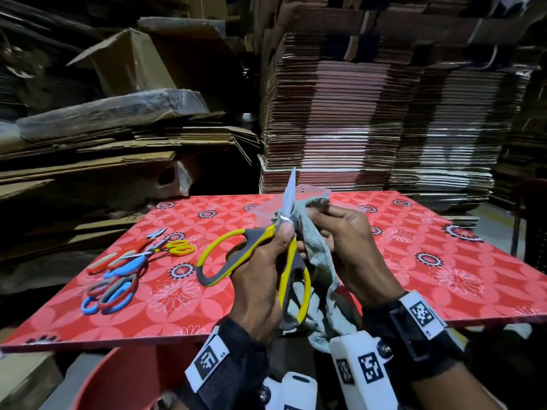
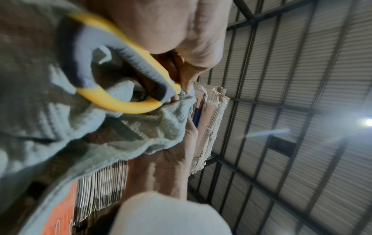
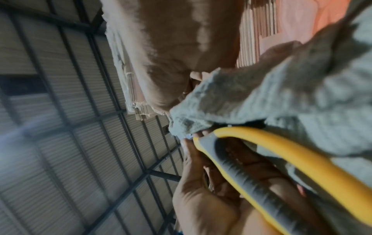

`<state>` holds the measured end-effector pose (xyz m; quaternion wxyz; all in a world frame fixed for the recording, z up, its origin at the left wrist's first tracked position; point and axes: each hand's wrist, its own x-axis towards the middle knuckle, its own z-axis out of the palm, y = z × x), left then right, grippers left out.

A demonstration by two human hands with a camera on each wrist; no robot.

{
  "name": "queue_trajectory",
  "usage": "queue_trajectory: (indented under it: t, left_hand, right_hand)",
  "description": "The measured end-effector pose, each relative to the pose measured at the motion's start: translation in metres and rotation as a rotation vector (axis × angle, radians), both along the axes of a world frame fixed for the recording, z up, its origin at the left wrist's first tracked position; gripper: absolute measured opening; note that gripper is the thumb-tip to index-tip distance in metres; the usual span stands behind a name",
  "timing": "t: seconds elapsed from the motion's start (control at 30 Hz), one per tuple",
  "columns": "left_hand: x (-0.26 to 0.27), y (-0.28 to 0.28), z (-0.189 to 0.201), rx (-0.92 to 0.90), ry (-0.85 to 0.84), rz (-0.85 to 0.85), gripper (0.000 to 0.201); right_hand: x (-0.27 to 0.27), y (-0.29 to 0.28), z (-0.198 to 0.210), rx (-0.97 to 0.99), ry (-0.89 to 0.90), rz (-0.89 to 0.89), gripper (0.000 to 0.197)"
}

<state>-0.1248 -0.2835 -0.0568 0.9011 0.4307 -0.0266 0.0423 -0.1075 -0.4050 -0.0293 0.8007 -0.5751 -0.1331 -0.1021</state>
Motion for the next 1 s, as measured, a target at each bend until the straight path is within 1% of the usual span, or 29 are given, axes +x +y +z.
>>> queue_trajectory:
  t: [0.07,0.17,0.2,0.3,0.4,0.43,0.47,0.5,0.57,0.67,0.77,0.8,0.87,0.93,1.0]
  left_hand:
    - [0.001,-0.002,0.0,0.02,-0.016,0.012,0.021]
    - [0.002,-0.003,0.001,0.045,-0.034,-0.001,0.032]
    - [0.002,-0.003,0.002,0.053,-0.035,-0.009,0.032]
    - [0.0,-0.002,0.0,0.073,-0.038,-0.056,0.022]
    - [-0.006,0.004,-0.004,0.071,-0.043,-0.061,0.019]
    - [-0.008,0.008,-0.005,0.071,-0.046,-0.052,0.018]
    - [-0.008,0.012,-0.004,0.082,-0.049,-0.043,0.017]
    - [-0.008,0.015,-0.004,0.094,-0.046,-0.033,0.017]
    - [-0.006,0.02,-0.002,0.118,-0.016,-0.024,0.021]
    - [-0.003,0.026,0.002,0.091,0.036,0.008,0.026]
    - [0.0,0.026,0.006,0.071,0.021,0.023,0.022]
    - [0.0,0.026,0.007,0.062,0.017,0.026,0.017]
    - [-0.001,0.026,0.009,0.052,0.011,0.031,0.01]
    - [-0.002,0.024,0.01,0.034,0.004,0.025,0.012]
    - [-0.002,0.022,0.011,0.01,0.012,0.015,0.014]
  right_hand:
    - [0.0,-0.004,0.007,0.073,0.035,-0.019,0.019]
    - [-0.001,-0.007,0.014,0.093,0.024,-0.047,0.023]
    - [-0.001,-0.008,0.015,0.1,0.023,-0.064,0.024]
    - [0.004,-0.016,0.016,0.121,0.027,-0.171,0.024]
    - [0.016,-0.036,0.018,0.188,0.048,-0.264,0.025]
    - [0.018,-0.041,0.018,0.164,0.052,-0.263,0.025]
    - [0.019,-0.045,0.017,0.095,0.041,-0.254,0.022]
    - [0.02,-0.048,0.015,-0.007,0.015,-0.254,0.018]
    - [0.018,-0.055,0.015,-0.192,-0.07,-0.317,0.01]
    - [0.018,-0.065,0.021,-0.337,-0.211,-0.453,0.017]
    - [0.019,-0.06,0.025,-0.464,-0.323,-0.515,0.018]
    - [0.019,-0.056,0.026,-0.486,-0.353,-0.523,0.019]
    - [0.023,-0.048,0.028,-0.452,-0.382,-0.514,0.02]
    - [0.026,-0.04,0.027,-0.393,-0.386,-0.485,0.018]
    - [0.028,-0.031,0.022,-0.407,-0.411,-0.496,0.018]
